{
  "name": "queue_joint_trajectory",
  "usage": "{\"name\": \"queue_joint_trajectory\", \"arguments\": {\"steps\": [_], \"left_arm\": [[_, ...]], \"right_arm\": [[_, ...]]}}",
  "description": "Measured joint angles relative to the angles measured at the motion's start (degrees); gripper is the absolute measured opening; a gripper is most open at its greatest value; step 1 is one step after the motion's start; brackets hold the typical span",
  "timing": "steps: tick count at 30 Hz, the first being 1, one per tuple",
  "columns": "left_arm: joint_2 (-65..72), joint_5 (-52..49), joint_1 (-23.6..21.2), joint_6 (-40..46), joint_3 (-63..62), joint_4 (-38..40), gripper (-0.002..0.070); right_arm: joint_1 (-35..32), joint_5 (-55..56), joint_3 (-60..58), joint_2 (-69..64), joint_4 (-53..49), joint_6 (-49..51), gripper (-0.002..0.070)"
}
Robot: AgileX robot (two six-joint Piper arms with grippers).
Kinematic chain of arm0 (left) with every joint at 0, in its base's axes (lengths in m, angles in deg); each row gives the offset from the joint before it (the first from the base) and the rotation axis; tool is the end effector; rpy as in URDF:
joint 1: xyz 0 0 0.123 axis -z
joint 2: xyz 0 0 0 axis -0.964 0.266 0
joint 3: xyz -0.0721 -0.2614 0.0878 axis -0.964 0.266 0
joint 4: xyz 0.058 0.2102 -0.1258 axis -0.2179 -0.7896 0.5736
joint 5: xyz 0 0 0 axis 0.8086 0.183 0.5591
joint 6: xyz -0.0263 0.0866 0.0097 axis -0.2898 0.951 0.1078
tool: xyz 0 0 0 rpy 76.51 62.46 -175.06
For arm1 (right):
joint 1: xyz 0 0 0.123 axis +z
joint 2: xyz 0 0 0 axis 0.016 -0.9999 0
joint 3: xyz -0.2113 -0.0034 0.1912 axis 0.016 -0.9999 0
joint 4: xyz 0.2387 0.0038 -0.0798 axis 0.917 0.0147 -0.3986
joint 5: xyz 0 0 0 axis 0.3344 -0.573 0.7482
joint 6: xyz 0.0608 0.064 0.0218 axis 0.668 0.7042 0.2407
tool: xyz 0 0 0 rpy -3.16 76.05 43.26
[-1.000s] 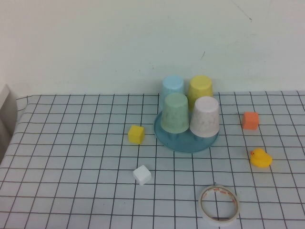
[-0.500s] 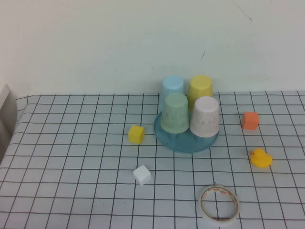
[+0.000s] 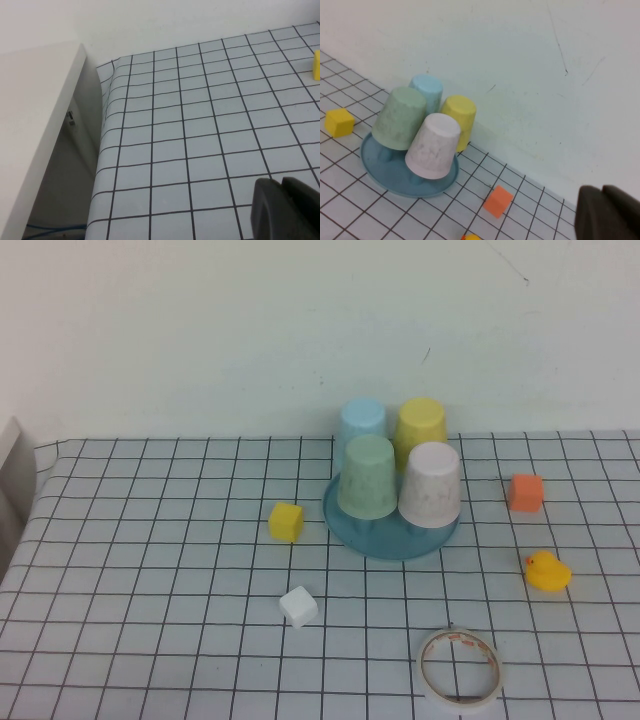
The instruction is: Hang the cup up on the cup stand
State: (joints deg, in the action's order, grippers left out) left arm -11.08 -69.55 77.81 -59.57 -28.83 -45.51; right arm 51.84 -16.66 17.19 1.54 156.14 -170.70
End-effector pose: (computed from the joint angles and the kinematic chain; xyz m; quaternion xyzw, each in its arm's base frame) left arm 0.0535 -0.0018 0.1793 0.0445 0.7834 0.0088 0.6199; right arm 0.1089 0.0456 0.2920 -0.2443 0.7329 -0.0791 0.6301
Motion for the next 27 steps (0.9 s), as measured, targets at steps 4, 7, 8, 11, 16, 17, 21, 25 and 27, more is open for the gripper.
{"name": "queue_joint_trajectory", "arguments": {"steps": [4, 7, 8, 11, 16, 17, 21, 25, 27], "left_arm": [[0.0, 0.0, 0.0, 0.1, 0.0, 0.0, 0.0000], [0.0, 0.0, 0.0, 0.1, 0.0, 0.0, 0.0000], [0.0, 0.0, 0.0, 0.1, 0.0, 0.0, 0.0000], [0.0, 0.0, 0.0, 0.1, 0.0, 0.0, 0.0000], [0.0, 0.0, 0.0, 0.1, 0.0, 0.0, 0.0000], [0.0, 0.0, 0.0, 0.1, 0.0, 0.0, 0.0000], [0.0, 0.0, 0.0, 0.1, 0.0, 0.0, 0.0000], [0.0, 0.0, 0.0, 0.3, 0.0, 0.0, 0.0000], [0.0, 0.0, 0.0, 0.3, 0.0, 0.0, 0.0000]], "right_arm": [[-0.8, -0.6, 0.0, 1.9, 0.0, 0.0, -0.0001], [-4.8, -2.3, 0.0, 5.1, 0.0, 0.0, -0.0001], [-6.4, -3.1, 0.0, 6.3, 0.0, 0.0, -0.0001], [-13.7, -4.4, 0.0, 9.7, 0.0, 0.0, -0.0001], [-26.5, -4.3, 0.0, 15.6, 0.0, 0.0, -0.0001], [-29.0, -4.3, 0.0, 17.1, 0.0, 0.1, -0.0001], [-39.6, -4.0, 0.0, 25.9, 0.0, 0.1, -0.0001], [-44.6, -3.7, 0.0, 31.8, 0.0, 0.1, -0.0001], [-47.1, -3.5, 0.0, 33.5, 0.0, 0.2, -0.0001]]}}
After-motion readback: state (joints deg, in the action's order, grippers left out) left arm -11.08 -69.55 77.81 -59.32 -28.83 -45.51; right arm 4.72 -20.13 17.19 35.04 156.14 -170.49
